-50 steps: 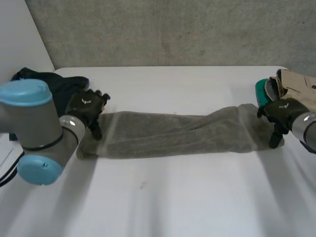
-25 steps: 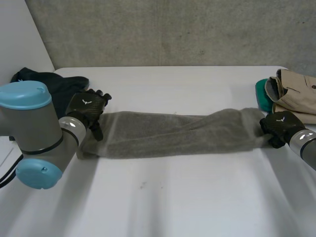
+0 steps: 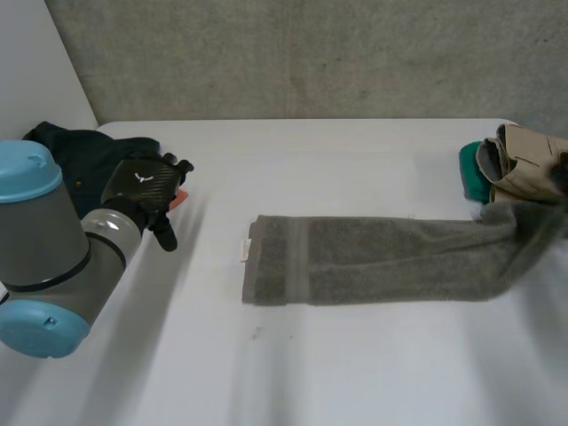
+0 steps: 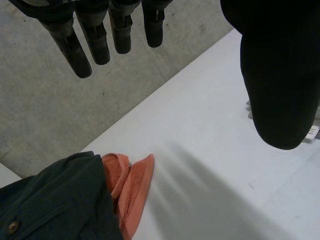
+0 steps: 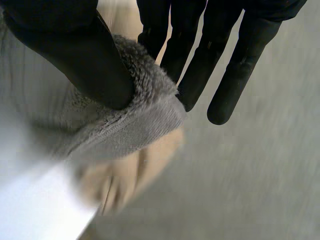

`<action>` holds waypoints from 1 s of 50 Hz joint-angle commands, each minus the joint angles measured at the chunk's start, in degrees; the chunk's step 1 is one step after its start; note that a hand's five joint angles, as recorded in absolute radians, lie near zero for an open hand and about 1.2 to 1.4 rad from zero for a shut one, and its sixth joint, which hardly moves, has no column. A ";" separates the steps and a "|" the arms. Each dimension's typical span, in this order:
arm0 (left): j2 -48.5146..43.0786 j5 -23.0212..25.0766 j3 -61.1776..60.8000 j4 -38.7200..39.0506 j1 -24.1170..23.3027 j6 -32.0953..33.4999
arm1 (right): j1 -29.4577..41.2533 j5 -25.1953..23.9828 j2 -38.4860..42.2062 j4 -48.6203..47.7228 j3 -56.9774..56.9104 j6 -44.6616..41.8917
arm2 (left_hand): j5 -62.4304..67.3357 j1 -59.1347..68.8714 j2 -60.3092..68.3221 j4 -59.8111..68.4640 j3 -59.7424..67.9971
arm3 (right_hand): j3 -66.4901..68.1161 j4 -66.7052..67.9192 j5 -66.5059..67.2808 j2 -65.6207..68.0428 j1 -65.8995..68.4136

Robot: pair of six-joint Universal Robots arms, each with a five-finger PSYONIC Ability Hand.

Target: Fold the laundry.

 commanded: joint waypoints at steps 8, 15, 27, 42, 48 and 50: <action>2.87 -0.01 -1.89 0.07 0.39 -0.08 | 40.62 -17.64 9.38 -14.13 0.18 -0.83 | -2.80 -0.99 -2.04 -1.65 -2.18 | 12.40 11.38 13.40 12.52 15.57; 2.43 -0.10 -1.45 0.33 -0.84 -0.08 | 44.15 -12.39 14.50 -10.53 -1.22 -1.10 | -2.80 -0.99 -2.04 -1.65 -2.18 | -33.76 -34.78 -32.76 -33.64 -30.59; 0.76 -0.27 6.54 1.30 -9.45 -0.26 | 36.25 -3.06 -2.64 -7.37 6.07 40.01 | -2.80 -0.99 -2.04 -1.65 -2.18 | -57.60 -58.62 -56.60 -57.48 -54.43; -18.21 -1.15 21.13 1.12 -22.81 0.09 | 23.67 -2.09 -4.05 3.01 14.86 37.06 | -2.75 -0.94 -1.99 -1.60 -2.14 | -57.60 -58.62 -56.60 -57.48 -54.43; -25.94 -1.15 26.58 0.86 -23.17 0.09 | 23.59 -0.51 -3.26 1.52 15.12 36.09 | -2.41 -0.61 -1.66 -1.27 -1.80 | -47.62 -48.64 -46.61 -47.50 -44.45; -27.53 -1.15 27.55 0.68 -23.16 0.09 | 23.85 -0.51 -2.38 -0.24 15.21 35.74 | -2.41 -0.61 -1.66 -1.27 -1.80 | -39.54 -40.55 -38.53 -39.42 -36.37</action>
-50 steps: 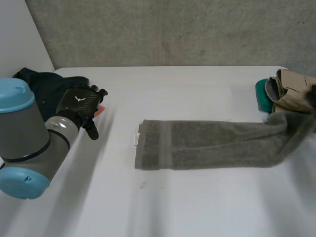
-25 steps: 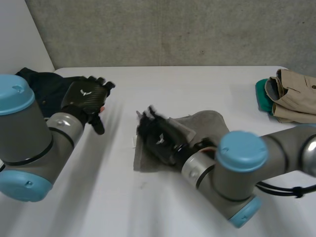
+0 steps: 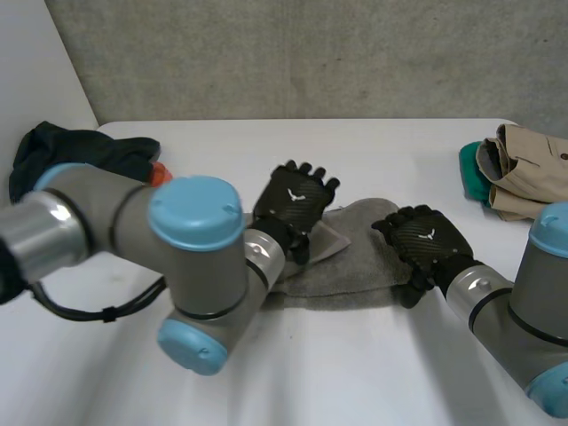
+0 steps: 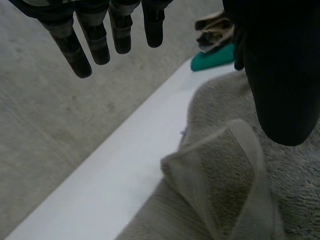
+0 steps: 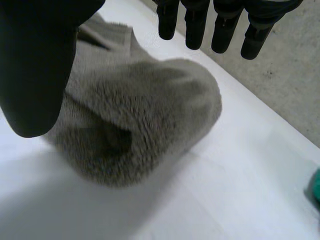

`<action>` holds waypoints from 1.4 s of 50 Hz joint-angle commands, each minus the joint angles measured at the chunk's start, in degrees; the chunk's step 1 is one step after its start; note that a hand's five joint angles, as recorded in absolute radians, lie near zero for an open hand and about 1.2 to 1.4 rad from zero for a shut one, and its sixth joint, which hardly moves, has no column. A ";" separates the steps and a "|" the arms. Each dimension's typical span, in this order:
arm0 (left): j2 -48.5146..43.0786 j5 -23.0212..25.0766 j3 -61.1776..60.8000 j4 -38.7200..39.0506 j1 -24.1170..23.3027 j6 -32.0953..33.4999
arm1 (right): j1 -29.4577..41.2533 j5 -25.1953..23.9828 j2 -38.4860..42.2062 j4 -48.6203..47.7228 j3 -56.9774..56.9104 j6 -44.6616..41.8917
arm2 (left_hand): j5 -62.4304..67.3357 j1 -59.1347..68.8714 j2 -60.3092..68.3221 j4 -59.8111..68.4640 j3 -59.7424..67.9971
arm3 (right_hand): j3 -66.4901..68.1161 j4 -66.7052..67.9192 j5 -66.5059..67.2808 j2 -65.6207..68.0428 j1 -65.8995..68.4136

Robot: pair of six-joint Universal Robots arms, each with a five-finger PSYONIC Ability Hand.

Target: Fold the laundry.

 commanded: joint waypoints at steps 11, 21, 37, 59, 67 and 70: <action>-12.26 -9.80 11.07 0.17 4.38 0.93 | 0.94 1.26 3.36 -8.87 0.99 -3.88 | -0.56 1.24 0.20 0.58 0.05 | 48.93 48.81 48.39 48.84 48.80; -10.78 -15.36 5.82 -0.18 10.54 7.70 | -0.03 1.61 2.92 -8.26 2.31 -8.97 | -1.57 0.23 -0.81 -0.42 -0.96 | 66.42 66.30 65.88 66.34 66.29; 14.27 -12.55 -12.39 0.35 10.63 6.91 | -2.75 11.36 -2.00 -2.89 0.65 -28.91 | -2.80 -0.99 -2.03 -1.65 -2.18 | 66.42 66.30 65.88 66.34 66.29; 19.29 -9.30 -15.48 0.35 11.60 -1.16 | 23.70 -2.70 8.46 -13.70 -3.93 -38.95 | -2.80 -0.99 -2.03 -1.65 -2.18 | -3.58 -3.70 -4.12 -3.66 -3.71; 18.59 -5.43 -9.33 0.70 10.37 -9.96 | 14.57 -1.99 -6.48 -13.35 -1.64 -7.44 | -2.80 -0.99 -2.03 -1.65 -2.18 | -3.58 -3.70 -4.12 -3.66 -3.71; 16.23 -3.42 -6.00 0.70 8.62 -13.11 | 11.23 -1.91 -8.76 -11.34 -2.17 8.83 | -2.75 -0.95 -1.99 -1.61 -2.14 | -3.58 -3.70 -4.12 -3.66 -3.71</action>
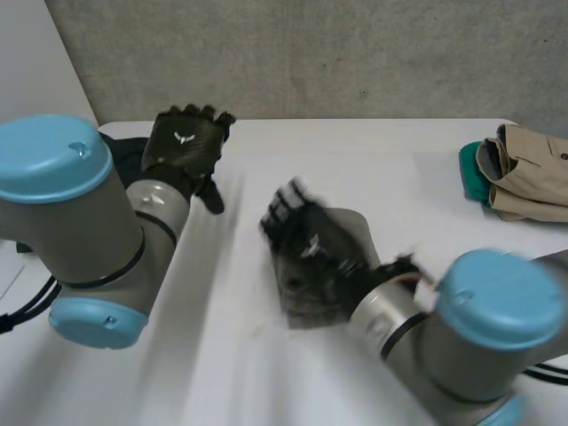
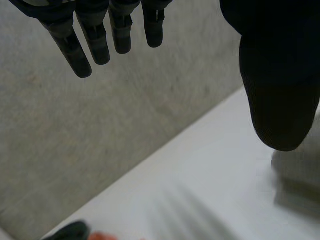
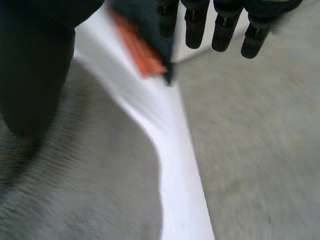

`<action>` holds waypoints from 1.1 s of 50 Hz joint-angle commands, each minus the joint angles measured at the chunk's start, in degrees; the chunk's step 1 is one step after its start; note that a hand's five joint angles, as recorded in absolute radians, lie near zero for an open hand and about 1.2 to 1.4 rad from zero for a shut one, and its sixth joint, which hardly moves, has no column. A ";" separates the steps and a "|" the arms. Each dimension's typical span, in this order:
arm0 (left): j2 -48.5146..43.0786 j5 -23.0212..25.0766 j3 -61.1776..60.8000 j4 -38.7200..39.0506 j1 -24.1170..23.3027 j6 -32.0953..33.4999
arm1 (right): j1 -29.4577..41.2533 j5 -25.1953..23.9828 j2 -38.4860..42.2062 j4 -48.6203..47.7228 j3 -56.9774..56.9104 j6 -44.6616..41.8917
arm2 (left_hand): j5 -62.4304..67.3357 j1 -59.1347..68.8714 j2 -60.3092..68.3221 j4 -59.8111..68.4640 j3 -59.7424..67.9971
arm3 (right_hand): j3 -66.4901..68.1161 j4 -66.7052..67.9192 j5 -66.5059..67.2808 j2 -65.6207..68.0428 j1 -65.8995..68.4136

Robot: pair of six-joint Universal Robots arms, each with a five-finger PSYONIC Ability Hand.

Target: Fold the laundry.

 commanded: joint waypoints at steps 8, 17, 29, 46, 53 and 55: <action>-13.30 7.75 14.63 -3.40 -9.30 -9.76 | -17.48 1.03 -4.52 20.19 -8.42 40.87 | -1.91 -0.11 -1.15 -0.76 -1.31 | -1.77 -2.03 -2.47 -2.18 -2.60; -23.84 3.55 19.12 -11.93 -10.80 -9.24 | -17.40 -0.11 9.12 31.29 -20.31 40.79 | -1.57 0.23 -0.81 -0.43 -0.98 | -1.77 -2.03 -2.47 -2.18 -2.60; -25.52 -3.94 16.58 -15.63 -10.98 0.25 | -16.70 0.06 18.54 34.81 -25.50 33.41 | -1.40 0.40 -0.64 -0.26 -0.81 | -1.77 -2.03 -2.47 -2.18 -2.60; -12.35 1.49 17.62 -15.19 -10.27 0.78 | -9.50 11.14 0.55 18.32 -9.72 20.76 | -2.75 -0.94 -1.99 -1.60 -2.15 | -1.77 -2.03 -2.47 -2.18 -2.60; -8.39 18.07 20.70 -15.98 -6.77 0.87 | -6.51 10.70 -2.47 9.86 2.53 18.55 | -1.91 -0.10 -1.15 -0.76 -1.31 | -1.77 -2.03 -2.47 -2.18 -2.60; -8.03 22.75 21.32 -16.33 -5.88 0.70 | -4.49 10.96 -2.03 7.49 5.60 18.72 | -1.91 -0.10 -1.15 -0.76 -1.31 | -1.77 -2.03 -2.47 -2.18 -2.60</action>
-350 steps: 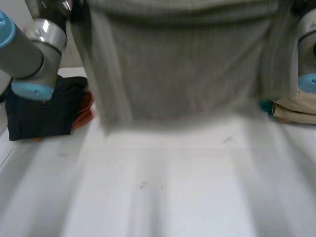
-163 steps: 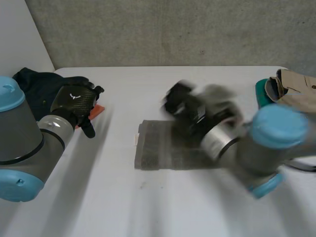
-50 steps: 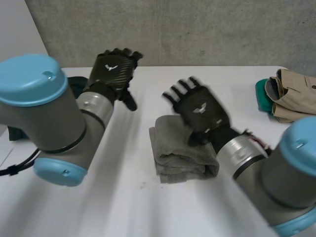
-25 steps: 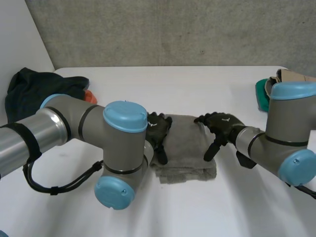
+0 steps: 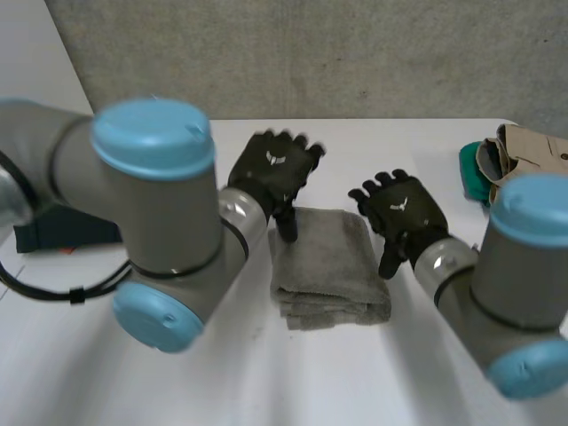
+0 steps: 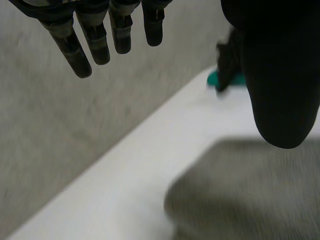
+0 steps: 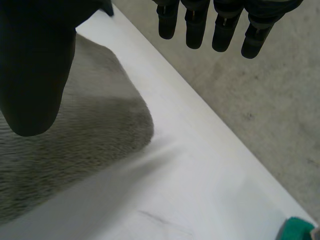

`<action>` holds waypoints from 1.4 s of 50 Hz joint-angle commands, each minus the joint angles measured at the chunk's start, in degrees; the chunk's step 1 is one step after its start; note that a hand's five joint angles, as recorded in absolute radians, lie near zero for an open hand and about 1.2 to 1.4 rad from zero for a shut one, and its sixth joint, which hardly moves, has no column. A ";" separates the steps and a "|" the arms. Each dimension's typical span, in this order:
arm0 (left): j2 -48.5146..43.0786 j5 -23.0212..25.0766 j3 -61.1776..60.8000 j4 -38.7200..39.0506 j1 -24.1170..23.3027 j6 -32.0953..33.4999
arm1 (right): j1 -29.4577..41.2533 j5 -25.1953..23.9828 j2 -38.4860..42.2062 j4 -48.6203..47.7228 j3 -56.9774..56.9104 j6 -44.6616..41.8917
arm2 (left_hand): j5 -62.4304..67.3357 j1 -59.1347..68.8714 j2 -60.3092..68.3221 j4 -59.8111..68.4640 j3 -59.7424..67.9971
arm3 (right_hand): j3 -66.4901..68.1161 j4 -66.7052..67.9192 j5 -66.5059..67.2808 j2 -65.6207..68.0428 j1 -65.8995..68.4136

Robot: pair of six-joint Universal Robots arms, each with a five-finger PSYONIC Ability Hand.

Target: Fold the laundry.

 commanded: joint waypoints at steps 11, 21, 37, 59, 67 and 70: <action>2.70 30.10 3.71 -4.03 4.21 -0.23 | 5.95 1.02 6.95 -23.32 14.88 -0.44 | -2.39 0.05 -1.66 -1.27 -1.82 | -1.77 -2.03 -2.45 -2.18 -2.63; 2.00 30.01 3.01 -4.03 3.86 -0.32 | 6.04 1.55 13.36 -28.96 10.84 -1.14 | -2.40 0.05 -1.66 -1.27 -1.82 | -1.77 -2.03 -2.45 -2.18 -2.63; 2.00 30.10 3.18 -3.94 4.21 -0.32 | 5.60 0.85 17.24 -28.96 3.54 -0.44 | -2.23 0.22 -1.49 -1.10 -1.65 | 54.18 53.93 53.50 53.77 53.33; 3.32 25.44 11.79 -2.97 4.65 -4.62 | -12.83 -2.57 11.00 -29.57 -23.07 12.90 | -2.23 0.22 -1.49 -1.10 -1.65 | 68.23 67.97 67.55 67.82 67.37; 3.58 25.35 11.27 -2.80 4.74 -5.68 | -26.03 -7.05 16.00 -32.73 -32.58 20.56 | -2.23 0.22 -1.49 -1.10 -1.65 | 68.23 67.97 67.55 67.82 67.37; 3.49 25.35 10.92 -2.80 4.57 -5.68 | -31.12 -10.12 19.94 -35.36 -34.60 21.70 | -2.06 0.39 -1.32 -0.93 -1.48 | 68.23 67.97 67.55 67.82 67.37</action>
